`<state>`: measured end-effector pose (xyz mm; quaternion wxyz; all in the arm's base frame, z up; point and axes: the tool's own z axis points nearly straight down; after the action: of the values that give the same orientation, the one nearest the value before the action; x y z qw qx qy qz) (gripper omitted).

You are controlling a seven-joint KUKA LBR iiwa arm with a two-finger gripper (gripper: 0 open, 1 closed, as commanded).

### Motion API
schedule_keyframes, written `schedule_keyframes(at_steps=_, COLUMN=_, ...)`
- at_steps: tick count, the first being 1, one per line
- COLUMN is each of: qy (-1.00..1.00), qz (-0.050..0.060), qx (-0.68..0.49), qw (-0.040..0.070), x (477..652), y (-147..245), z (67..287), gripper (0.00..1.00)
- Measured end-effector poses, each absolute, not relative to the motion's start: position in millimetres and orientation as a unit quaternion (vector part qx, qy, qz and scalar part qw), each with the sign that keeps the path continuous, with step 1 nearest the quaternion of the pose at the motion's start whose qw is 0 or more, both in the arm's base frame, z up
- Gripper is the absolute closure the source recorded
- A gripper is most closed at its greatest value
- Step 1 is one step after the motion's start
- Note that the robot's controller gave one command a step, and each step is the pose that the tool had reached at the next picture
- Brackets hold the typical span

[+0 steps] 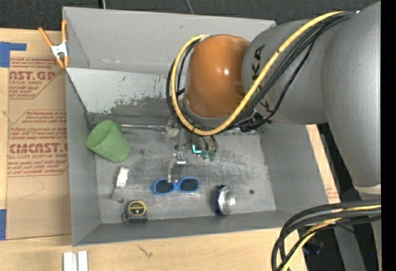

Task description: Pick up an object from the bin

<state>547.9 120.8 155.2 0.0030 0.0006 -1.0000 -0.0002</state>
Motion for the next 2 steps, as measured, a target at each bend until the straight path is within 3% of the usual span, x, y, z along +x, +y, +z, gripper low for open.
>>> schedule_keyframes(at_steps=1, qy=-0.995, qz=-0.002, qx=0.101, qw=-0.007, x=528.4, y=79.5, z=74.5, gripper=0.0)
schedule_keyframes(at_steps=2, qy=-0.993, qz=-0.001, qx=0.122, qw=-0.001, x=509.0, y=100.8, z=100.7, gripper=0.0)
